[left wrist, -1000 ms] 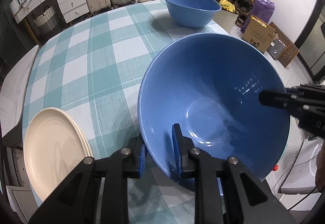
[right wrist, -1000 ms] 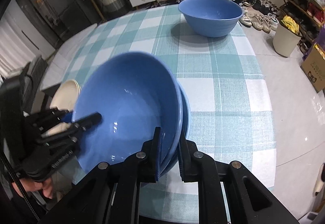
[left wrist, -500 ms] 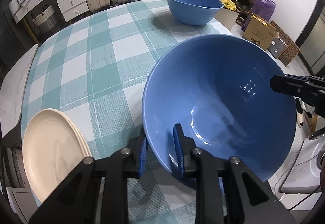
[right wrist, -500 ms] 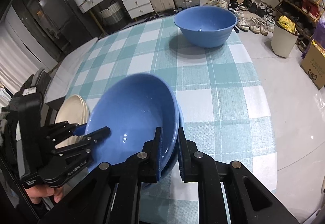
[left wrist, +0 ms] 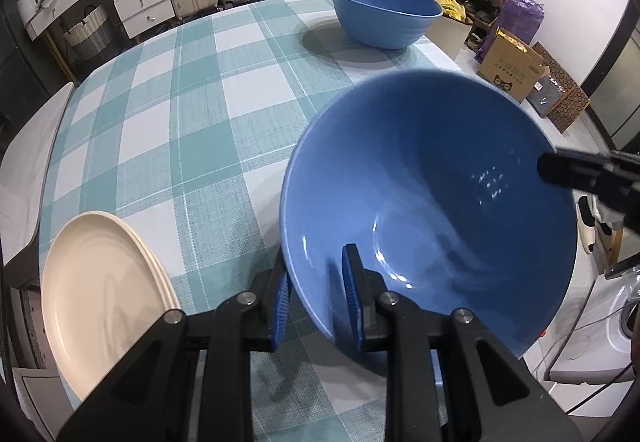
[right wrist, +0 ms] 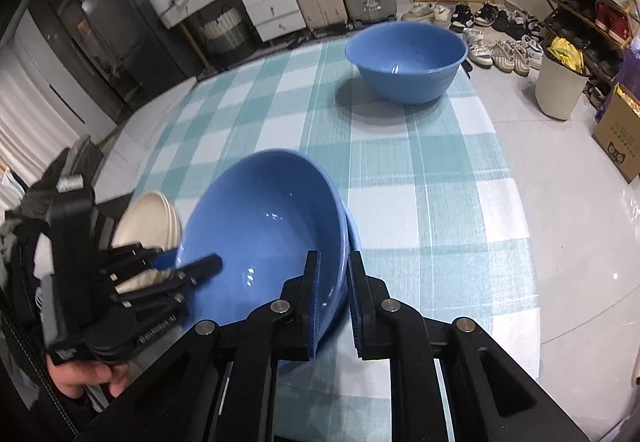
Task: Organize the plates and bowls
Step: 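Lower the nested blue bowls onto the cloth and open both tools, then move both tools toward the remaining blue bowls on the cloth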
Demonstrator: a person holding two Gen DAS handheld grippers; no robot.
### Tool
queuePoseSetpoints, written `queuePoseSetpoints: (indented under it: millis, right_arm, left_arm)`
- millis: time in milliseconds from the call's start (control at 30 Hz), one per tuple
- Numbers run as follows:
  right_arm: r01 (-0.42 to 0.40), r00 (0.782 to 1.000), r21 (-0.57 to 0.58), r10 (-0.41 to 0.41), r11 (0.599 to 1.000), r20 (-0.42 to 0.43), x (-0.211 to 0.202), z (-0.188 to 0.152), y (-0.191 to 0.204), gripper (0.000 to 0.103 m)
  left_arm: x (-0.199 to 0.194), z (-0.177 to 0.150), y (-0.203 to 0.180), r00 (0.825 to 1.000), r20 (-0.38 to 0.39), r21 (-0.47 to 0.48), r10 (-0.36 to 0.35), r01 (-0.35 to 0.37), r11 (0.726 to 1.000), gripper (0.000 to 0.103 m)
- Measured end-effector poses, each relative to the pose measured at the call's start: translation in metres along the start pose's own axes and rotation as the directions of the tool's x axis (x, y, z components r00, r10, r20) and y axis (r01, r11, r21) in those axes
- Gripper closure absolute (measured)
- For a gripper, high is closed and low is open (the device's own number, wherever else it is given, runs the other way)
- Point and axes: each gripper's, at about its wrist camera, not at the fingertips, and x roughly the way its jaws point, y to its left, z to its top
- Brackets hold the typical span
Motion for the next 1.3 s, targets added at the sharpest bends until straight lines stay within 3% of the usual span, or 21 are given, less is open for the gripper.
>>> queuePoseSetpoints:
  millis: [100,200,467,567,600,767,967,1067,1167,1300]
  right_arm:
    - [0.059,0.998,-0.032,-0.059,0.998,-0.023,0.008,-0.003,0.0,0.09]
    - [0.134,0.991,-0.055,-0.133,0.989,0.029,0.003,-0.001,-0.002,0.09]
    - [0.069,0.996,-0.038,-0.067,0.997,0.067,-0.003,0.007,-0.002,0.09]
    - [0.05,0.993,-0.04,-0.045,0.998,0.113,-0.009,0.007,0.003,0.089]
    - [0.031,0.99,-0.037,-0.026,0.999,0.136,-0.013,0.008,0.004,0.086]
    - [0.021,0.966,-0.019,-0.015,1.0,0.257,-0.034,0.008,0.009,0.044]
    - [0.018,0.934,-0.046,-0.001,0.999,0.358,-0.049,0.005,0.022,0.021]
    - [0.044,0.911,-0.082,-0.006,0.996,0.412,-0.055,0.0,0.031,0.013]
    - [0.031,0.9,-0.088,0.01,0.996,0.435,-0.057,-0.002,0.033,0.013]
    - [-0.015,0.885,-0.088,0.054,0.996,0.463,-0.057,-0.005,0.028,0.012]
  left_arm:
    - [-0.001,0.0,0.001,1.0,0.002,-0.003,-0.002,0.002,1.0,0.078]
    - [-0.003,0.001,0.003,1.0,0.01,-0.005,0.001,-0.001,1.0,0.074]
    - [-0.008,0.003,0.008,0.999,0.035,-0.027,0.001,0.0,1.0,0.072]
    - [-0.02,0.002,0.011,0.996,0.092,-0.053,0.007,-0.002,0.999,0.057]
    - [-0.025,0.002,0.012,0.993,0.12,-0.063,0.009,-0.002,0.998,0.055]
    - [-0.041,0.005,0.016,0.984,0.173,-0.091,0.03,-0.014,0.996,0.055]
    - [-0.05,0.005,0.02,0.974,0.221,-0.129,0.055,-0.027,0.991,0.052]
    - [-0.051,0.005,0.02,0.97,0.236,-0.126,0.052,-0.023,0.992,0.049]
    - [-0.055,0.005,0.021,0.961,0.269,-0.136,0.067,-0.031,0.99,0.043]
    - [-0.065,0.004,0.02,0.938,0.338,-0.138,0.079,-0.034,0.99,0.008]
